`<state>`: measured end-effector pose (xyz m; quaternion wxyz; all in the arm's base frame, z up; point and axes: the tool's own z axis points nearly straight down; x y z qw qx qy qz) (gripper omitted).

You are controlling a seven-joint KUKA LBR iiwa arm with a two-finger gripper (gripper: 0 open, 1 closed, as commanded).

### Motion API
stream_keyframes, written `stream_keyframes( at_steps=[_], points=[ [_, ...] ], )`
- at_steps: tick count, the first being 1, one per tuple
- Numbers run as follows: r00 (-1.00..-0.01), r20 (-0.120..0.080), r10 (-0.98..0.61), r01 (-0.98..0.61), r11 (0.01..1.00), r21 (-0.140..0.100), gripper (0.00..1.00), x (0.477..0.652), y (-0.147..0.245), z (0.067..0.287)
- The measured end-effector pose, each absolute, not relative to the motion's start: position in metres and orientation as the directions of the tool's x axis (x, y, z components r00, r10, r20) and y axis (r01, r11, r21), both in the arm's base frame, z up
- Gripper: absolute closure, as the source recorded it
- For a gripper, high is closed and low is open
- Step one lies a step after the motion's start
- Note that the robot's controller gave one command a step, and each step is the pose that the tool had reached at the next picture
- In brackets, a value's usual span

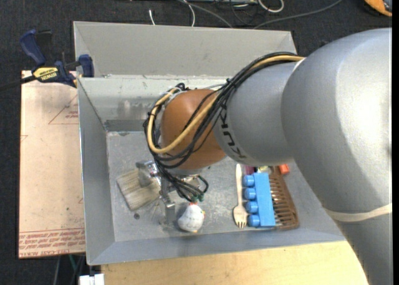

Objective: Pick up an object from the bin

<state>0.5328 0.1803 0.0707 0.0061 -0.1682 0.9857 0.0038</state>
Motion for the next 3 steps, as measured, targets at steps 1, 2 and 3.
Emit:
stream_keyframes(
  at_steps=[1,2,3],
  points=[
    [-0.866,-0.008,-0.5,-0.5,0.866,0.007,1.0,0.5457,0.1811,0.0714],
    [-0.866,-0.008,-0.499,-0.499,0.866,0.007,1.0,0.5457,0.1811,0.0717],
    [-0.867,-0.007,-0.499,-0.499,0.867,0.007,1.0,0.5453,0.1811,0.0794]
  ],
)
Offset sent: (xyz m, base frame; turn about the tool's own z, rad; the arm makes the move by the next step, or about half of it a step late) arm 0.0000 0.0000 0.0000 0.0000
